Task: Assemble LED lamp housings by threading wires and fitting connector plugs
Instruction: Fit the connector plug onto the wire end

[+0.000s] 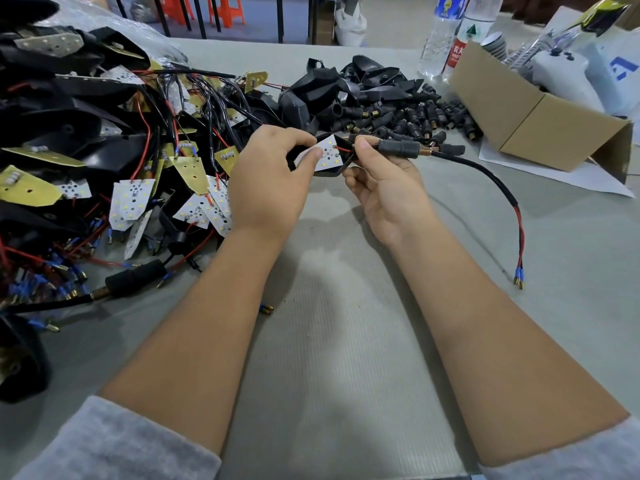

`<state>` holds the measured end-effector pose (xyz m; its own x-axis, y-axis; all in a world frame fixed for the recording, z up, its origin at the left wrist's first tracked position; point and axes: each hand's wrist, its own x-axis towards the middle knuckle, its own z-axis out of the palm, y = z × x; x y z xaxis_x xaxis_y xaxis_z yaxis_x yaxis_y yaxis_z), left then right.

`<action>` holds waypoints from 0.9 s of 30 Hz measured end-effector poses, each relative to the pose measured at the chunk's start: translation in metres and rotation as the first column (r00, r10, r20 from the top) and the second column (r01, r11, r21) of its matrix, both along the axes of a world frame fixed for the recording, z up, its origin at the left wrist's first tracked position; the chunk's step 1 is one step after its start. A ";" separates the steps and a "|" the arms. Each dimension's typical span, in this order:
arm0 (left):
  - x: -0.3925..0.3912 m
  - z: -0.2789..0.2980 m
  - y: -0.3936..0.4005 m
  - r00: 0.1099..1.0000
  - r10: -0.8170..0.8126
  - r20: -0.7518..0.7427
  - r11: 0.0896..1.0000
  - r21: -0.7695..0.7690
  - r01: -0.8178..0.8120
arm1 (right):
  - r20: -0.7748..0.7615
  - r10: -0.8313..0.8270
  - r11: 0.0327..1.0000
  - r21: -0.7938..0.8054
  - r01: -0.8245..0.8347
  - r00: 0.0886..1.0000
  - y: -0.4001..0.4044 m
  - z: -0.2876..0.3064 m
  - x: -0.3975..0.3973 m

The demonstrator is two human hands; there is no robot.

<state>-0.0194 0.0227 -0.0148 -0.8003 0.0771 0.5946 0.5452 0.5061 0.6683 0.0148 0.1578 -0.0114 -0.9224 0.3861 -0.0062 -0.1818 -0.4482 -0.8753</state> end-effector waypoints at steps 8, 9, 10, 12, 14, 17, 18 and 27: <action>-0.006 0.002 0.002 0.965 -0.124 0.232 0.989 0.107 0.101 | -0.024 -0.009 0.998 0.064 0.010 1.000 0.000 -0.002 -0.001; -0.006 0.002 0.002 0.957 -0.136 0.255 0.988 0.109 0.111 | -0.025 -0.010 0.998 0.069 0.012 1.000 0.001 -0.003 -0.001; -0.006 0.002 0.002 0.952 -0.142 0.272 0.987 0.113 0.115 | -0.027 -0.010 0.997 0.070 0.012 1.000 0.001 -0.003 -0.001; -0.005 0.003 0.001 0.944 -0.148 0.296 0.985 0.125 0.115 | -0.027 -0.013 0.997 0.072 0.015 1.000 0.002 -0.003 -0.002; -0.006 0.004 0.001 0.938 -0.147 0.314 0.985 0.138 0.108 | -0.021 -0.016 0.997 0.080 0.018 1.000 0.002 -0.003 -0.002; -0.005 0.002 0.001 0.949 -0.128 0.289 0.980 0.187 0.075 | -0.006 -0.016 0.994 0.104 0.017 1.000 0.003 -0.004 -0.003; -0.004 0.002 0.001 0.960 -0.105 0.259 0.980 0.192 0.056 | -0.002 -0.010 0.993 0.115 0.010 1.000 0.003 -0.005 -0.003; -0.004 0.001 -0.004 0.941 -0.236 0.241 0.951 0.256 0.173 | 0.034 0.060 0.993 0.102 -0.063 0.998 0.005 -0.002 -0.002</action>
<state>-0.0237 0.0191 -0.0142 -0.9123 0.1439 0.3834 0.4072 0.2189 0.8867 0.0132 0.1627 -0.0131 -0.9444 0.3288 0.0020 -0.1291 -0.3653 -0.9219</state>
